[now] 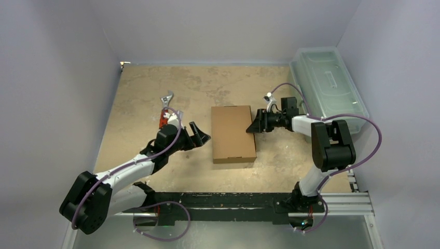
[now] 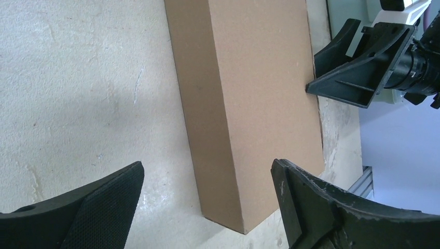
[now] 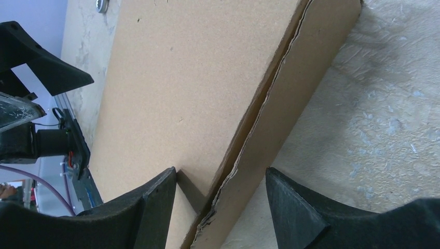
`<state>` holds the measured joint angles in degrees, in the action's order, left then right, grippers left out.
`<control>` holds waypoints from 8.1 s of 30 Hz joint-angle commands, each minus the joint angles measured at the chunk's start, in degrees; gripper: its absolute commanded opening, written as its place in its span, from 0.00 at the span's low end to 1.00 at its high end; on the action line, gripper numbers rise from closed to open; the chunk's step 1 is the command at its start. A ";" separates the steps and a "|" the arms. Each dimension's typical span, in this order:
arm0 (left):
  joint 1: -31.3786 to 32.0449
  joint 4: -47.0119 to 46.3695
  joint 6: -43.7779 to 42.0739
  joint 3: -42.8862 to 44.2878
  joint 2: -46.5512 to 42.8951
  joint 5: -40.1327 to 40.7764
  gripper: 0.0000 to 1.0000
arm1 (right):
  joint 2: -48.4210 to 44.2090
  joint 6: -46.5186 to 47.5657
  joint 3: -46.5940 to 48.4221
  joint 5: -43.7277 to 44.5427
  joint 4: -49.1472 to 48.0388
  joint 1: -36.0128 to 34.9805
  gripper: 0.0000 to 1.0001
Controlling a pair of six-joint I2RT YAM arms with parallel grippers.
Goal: Fold the paper box
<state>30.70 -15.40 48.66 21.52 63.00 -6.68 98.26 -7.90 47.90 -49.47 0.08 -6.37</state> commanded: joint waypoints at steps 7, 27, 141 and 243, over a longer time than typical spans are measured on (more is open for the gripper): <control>-0.46 1.98 1.42 -0.01 -4.05 0.33 0.92 | -0.41 0.89 2.20 1.21 1.18 -0.80 0.66; -0.38 -0.82 2.52 4.19 -3.25 -5.51 0.91 | -1.65 1.74 3.30 -1.13 2.55 -2.58 0.65; -1.51 -23.50 4.91 0.45 24.50 -1.88 0.38 | -8.63 23.80 25.36 21.18 29.64 -35.68 0.48; -6.79 38.13 -15.56 39.23 -21.29 -4.12 0.99 | -53.45 8.58 24.86 17.74 30.56 12.19 0.99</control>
<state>24.23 24.56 32.01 59.66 42.52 -8.36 46.30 5.28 70.85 -33.52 30.09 5.19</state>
